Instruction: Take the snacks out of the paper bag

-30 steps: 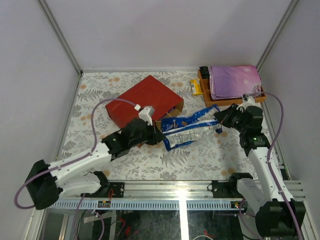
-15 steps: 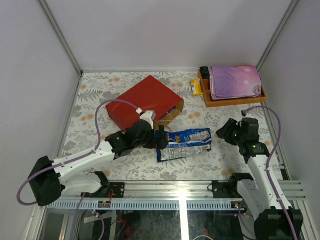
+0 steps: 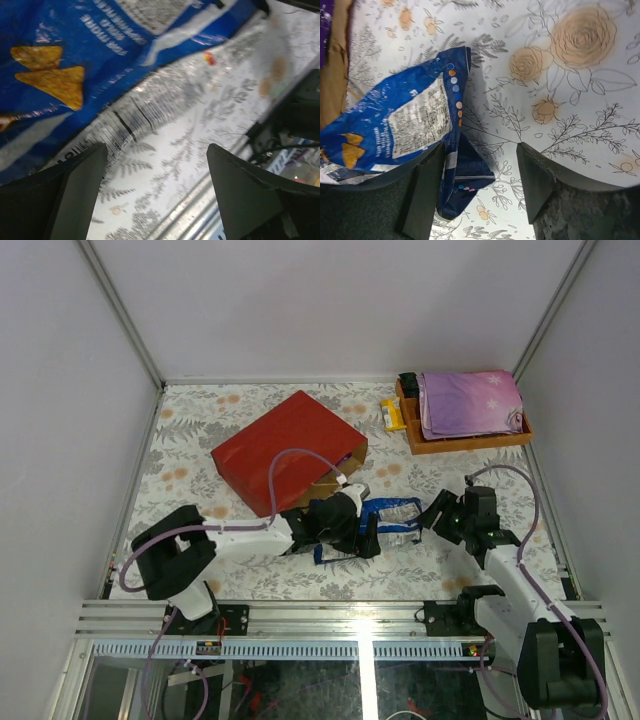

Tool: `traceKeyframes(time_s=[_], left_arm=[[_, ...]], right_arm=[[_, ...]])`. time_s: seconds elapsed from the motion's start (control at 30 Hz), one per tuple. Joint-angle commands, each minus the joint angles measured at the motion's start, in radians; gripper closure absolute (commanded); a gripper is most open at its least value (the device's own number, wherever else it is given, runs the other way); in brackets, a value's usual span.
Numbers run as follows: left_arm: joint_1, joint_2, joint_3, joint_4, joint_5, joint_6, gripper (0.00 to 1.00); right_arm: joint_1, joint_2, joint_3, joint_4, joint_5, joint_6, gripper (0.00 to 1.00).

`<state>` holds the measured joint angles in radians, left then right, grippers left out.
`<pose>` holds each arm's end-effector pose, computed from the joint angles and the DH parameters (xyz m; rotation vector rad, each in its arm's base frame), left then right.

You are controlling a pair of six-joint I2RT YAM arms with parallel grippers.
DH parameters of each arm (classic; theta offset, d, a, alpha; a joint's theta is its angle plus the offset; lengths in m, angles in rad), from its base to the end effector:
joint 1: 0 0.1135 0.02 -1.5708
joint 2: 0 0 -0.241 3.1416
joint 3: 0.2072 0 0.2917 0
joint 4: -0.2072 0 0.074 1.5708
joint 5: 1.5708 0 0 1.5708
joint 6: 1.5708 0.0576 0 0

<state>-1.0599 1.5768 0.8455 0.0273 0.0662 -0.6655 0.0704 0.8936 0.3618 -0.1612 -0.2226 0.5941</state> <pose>0.1796 -0.3283 0.1234 0.5209 2.4141 -0.9212 0.2441 0.0300 0.1251 0.4814 2.2646 0.5983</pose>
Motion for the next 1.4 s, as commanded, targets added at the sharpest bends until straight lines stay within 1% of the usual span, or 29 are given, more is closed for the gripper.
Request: traceKeyframes(time_s=[0.0,0.17,0.3,0.33,0.4,0.43,0.5,0.53,0.57,0.73,0.77,0.8,0.83,0.9,1.0,1.13,1.23,1.37], left_arm=[[0.068,0.071,0.015,0.131,0.037,0.027,0.21],[0.188,0.081,-0.086,0.151,0.07,0.014,0.23],[0.229,0.077,-0.146,0.151,0.096,0.012,0.23],[0.234,0.083,-0.153,0.152,0.102,0.01,0.23],[0.237,0.097,-0.162,0.16,0.118,0.005,0.23],[0.237,0.107,-0.164,0.164,0.127,0.002,0.23],[0.238,0.128,-0.164,0.17,0.133,-0.003,0.23],[0.238,0.139,-0.164,0.172,0.135,-0.005,0.23],[0.239,0.15,-0.164,0.173,0.135,-0.006,0.23],[0.253,0.198,-0.168,0.205,0.168,-0.015,0.23],[0.254,0.204,-0.169,0.21,0.174,-0.016,0.23],[0.254,0.209,-0.167,0.211,0.177,-0.016,0.23],[0.255,0.212,-0.165,0.212,0.18,-0.016,0.23],[0.256,0.217,-0.163,0.212,0.185,-0.014,0.24],[0.256,0.214,-0.157,0.208,0.189,-0.011,0.24],[0.255,0.21,-0.154,0.201,0.191,-0.008,0.24],[0.257,0.214,-0.156,0.207,0.196,-0.008,0.24],[0.256,0.213,-0.16,0.212,0.201,-0.008,0.24]], right_arm=[[0.005,0.026,-0.044,0.166,-0.017,0.063,0.35],[0.004,0.092,-0.083,0.273,-0.091,0.113,0.39],[0.004,0.188,-0.12,0.399,-0.163,0.171,0.41],[0.005,0.212,-0.136,0.449,-0.186,0.194,0.4],[0.005,0.25,-0.16,0.524,-0.212,0.229,0.34],[0.004,0.248,-0.176,0.557,-0.215,0.246,0.3],[0.005,0.192,-0.21,0.594,-0.201,0.271,0.25],[0.005,0.144,-0.227,0.594,-0.186,0.278,0.24],[0.005,0.082,-0.24,0.573,-0.161,0.28,0.28],[0.004,-0.263,-0.255,0.308,-0.006,0.243,0.57],[0.004,-0.304,-0.261,0.272,-0.002,0.237,0.6],[0.003,-0.329,-0.262,0.238,-0.008,0.228,0.61],[0.003,-0.338,-0.269,0.207,-0.023,0.223,0.61],[0.003,-0.328,-0.293,0.197,-0.061,0.222,0.61],[0.003,-0.28,-0.335,0.236,-0.094,0.232,0.6],[0.003,-0.194,-0.317,0.259,-0.115,0.217,0.57],[0.003,-0.124,-0.317,0.314,-0.136,0.218,0.55],[0.005,-0.078,-0.352,0.414,-0.152,0.258,0.55]])
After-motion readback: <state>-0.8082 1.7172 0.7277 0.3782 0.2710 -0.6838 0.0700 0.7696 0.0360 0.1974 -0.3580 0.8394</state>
